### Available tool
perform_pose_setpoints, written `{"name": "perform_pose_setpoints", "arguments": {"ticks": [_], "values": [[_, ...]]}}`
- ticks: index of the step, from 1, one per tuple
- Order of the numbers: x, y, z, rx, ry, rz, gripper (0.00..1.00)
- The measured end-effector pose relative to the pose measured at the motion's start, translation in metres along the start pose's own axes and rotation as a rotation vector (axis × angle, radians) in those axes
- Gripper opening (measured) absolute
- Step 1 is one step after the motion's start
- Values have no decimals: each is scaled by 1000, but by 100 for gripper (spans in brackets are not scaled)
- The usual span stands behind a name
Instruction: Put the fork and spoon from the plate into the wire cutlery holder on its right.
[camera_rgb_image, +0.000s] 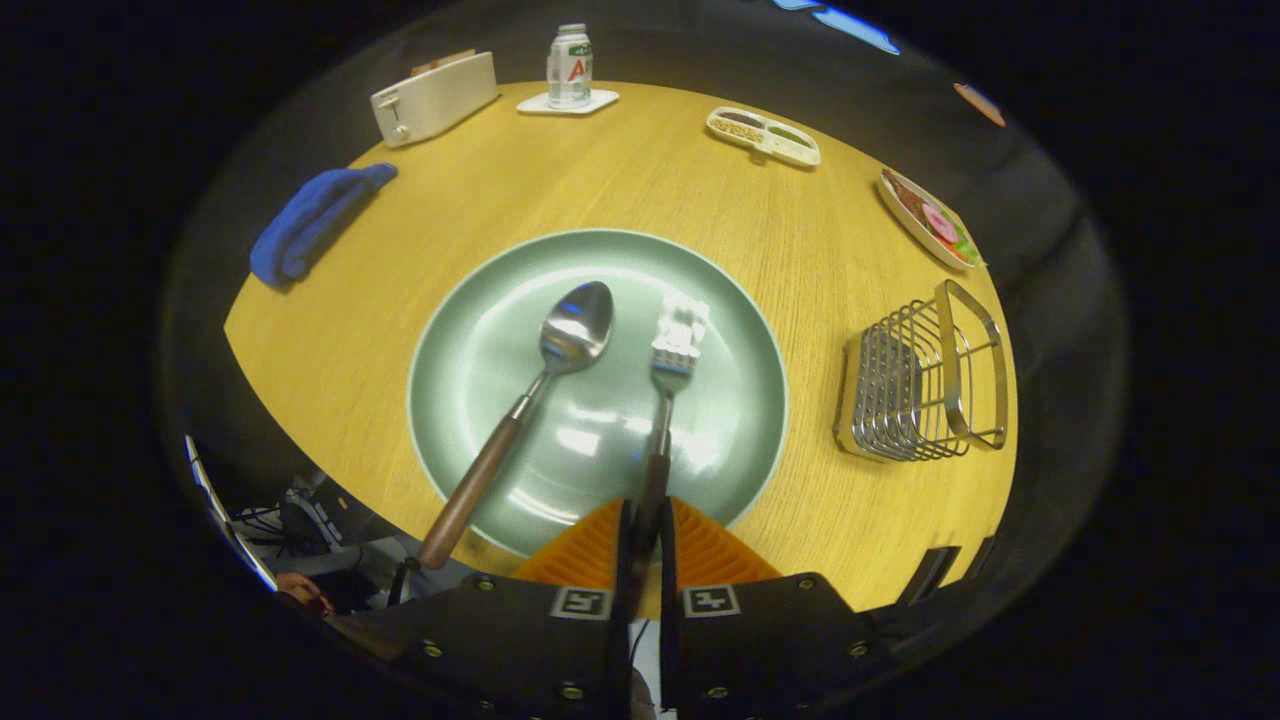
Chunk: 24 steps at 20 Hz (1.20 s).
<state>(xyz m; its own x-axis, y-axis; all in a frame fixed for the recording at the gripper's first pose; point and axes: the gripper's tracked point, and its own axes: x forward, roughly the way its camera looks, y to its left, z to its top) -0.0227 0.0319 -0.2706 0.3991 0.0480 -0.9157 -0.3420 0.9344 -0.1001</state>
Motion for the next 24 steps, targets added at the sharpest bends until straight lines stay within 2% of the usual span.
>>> {"name": "perform_pose_setpoints", "arguments": {"ticks": [3,4,9,13,17,24], "values": [[2,2,5,13,22,31,11],[-3,-1,7,-2,47,34,2],[-7,-7,4,-49,88,80,1],[-29,-22,6,-55,126,113,1],[-57,-38,-4,-120,195,154,1],[-105,-87,-16,-280,259,88,1]]}}
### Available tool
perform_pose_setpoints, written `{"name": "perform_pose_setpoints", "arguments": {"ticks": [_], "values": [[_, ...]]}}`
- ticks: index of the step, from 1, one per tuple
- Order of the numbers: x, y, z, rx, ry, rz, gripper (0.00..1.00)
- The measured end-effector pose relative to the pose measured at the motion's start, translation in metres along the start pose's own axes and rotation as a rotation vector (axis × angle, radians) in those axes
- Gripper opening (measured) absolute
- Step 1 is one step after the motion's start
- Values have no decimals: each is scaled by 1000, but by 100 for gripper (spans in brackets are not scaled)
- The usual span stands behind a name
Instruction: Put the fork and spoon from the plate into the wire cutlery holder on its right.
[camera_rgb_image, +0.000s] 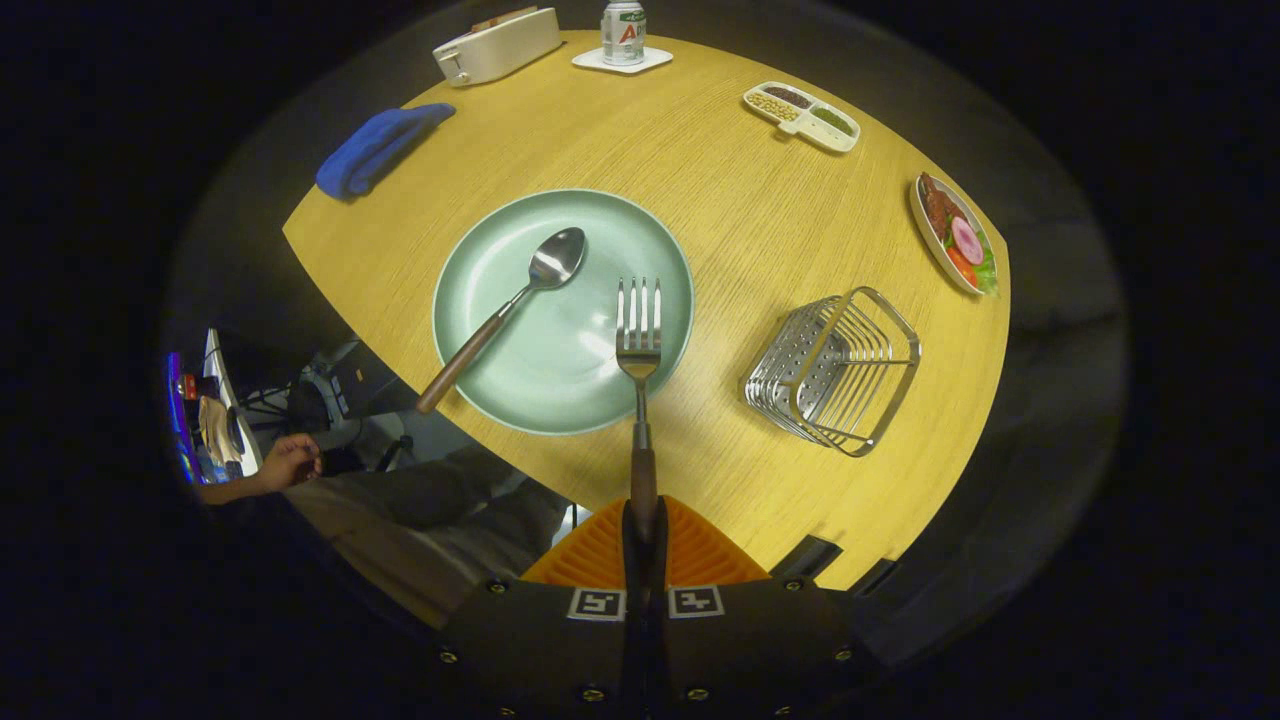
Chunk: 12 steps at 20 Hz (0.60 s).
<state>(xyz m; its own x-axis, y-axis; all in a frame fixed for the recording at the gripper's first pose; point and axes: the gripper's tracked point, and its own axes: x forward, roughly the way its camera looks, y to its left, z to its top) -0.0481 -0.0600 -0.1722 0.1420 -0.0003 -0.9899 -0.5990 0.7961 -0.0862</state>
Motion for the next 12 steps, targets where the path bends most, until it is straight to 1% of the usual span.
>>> {"name": "perform_pose_setpoints", "arguments": {"ticks": [3,7,10,12], "values": [[-29,-24,-13,-45,27,-18,1],[-65,-58,-26,-32,66,-17,1],[-78,-92,-36,-31,129,-52,1],[-79,-108,-38,-18,166,-65,1]]}}
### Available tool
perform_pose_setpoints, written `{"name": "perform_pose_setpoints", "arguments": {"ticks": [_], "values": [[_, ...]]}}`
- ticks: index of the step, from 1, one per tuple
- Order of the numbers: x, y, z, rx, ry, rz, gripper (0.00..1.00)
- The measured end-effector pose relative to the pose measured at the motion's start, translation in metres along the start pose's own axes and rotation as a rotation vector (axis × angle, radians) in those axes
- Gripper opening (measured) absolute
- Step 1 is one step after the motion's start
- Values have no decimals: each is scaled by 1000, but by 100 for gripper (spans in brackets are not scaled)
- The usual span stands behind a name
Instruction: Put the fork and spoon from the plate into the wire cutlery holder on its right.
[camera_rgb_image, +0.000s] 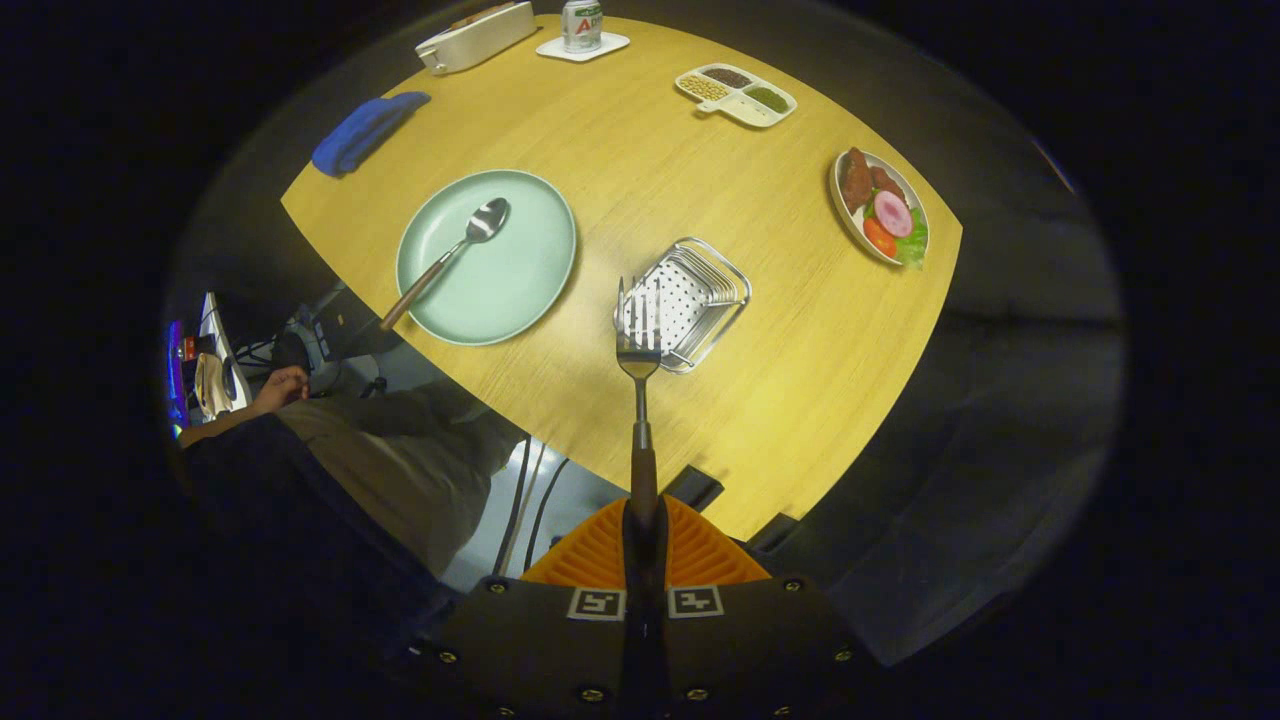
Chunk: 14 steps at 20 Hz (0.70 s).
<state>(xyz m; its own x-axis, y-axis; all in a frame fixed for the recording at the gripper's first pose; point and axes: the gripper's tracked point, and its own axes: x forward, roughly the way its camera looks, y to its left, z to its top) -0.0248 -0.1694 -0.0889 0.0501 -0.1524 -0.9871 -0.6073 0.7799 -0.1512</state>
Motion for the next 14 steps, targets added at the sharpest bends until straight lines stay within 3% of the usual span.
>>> {"name": "perform_pose_setpoints", "arguments": {"ticks": [14], "values": [[53,-18,47,-3,215,40,1]]}}
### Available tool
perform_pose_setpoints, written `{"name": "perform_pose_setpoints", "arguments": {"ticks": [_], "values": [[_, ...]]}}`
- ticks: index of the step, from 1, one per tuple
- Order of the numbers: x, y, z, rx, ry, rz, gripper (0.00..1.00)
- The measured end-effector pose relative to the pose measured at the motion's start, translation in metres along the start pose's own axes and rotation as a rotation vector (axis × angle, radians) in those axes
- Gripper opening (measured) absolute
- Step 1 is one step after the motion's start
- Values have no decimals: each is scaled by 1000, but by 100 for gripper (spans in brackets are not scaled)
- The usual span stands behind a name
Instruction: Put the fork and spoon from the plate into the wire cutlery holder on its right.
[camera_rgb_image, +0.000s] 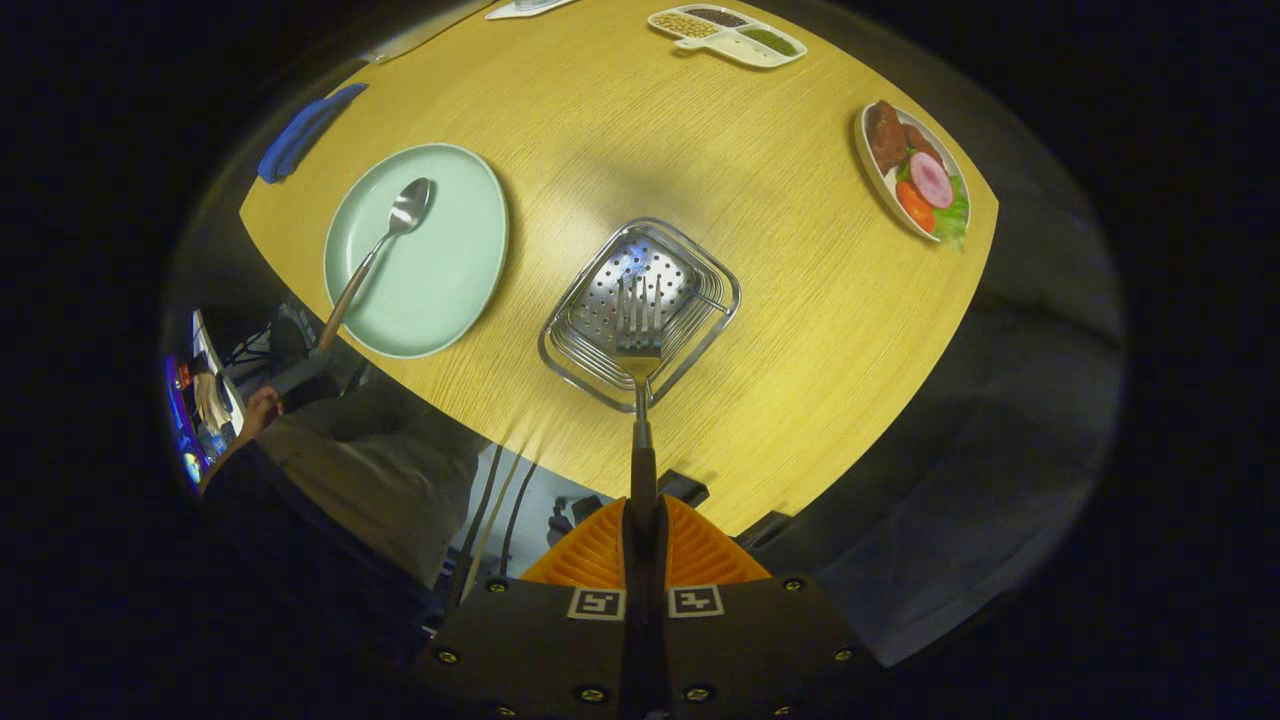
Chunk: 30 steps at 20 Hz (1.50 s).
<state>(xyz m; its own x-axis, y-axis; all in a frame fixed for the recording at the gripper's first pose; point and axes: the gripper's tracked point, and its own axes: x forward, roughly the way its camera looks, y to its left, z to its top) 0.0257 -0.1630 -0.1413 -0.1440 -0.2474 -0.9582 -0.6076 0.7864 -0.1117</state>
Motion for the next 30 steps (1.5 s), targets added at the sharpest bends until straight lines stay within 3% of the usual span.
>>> {"name": "perform_pose_setpoints", "arguments": {"ticks": [5,9,12,20,21,26,30], "values": [[9,-2,16,-12,97,-27,1],[16,1,29,12,121,-8,1],[20,-8,31,16,129,-43,4],[-4,-2,35,153,0,74,16],[-11,2,34,174,-29,109,24],[-46,27,36,282,-198,256,24],[-57,51,29,306,-262,290,24]]}}
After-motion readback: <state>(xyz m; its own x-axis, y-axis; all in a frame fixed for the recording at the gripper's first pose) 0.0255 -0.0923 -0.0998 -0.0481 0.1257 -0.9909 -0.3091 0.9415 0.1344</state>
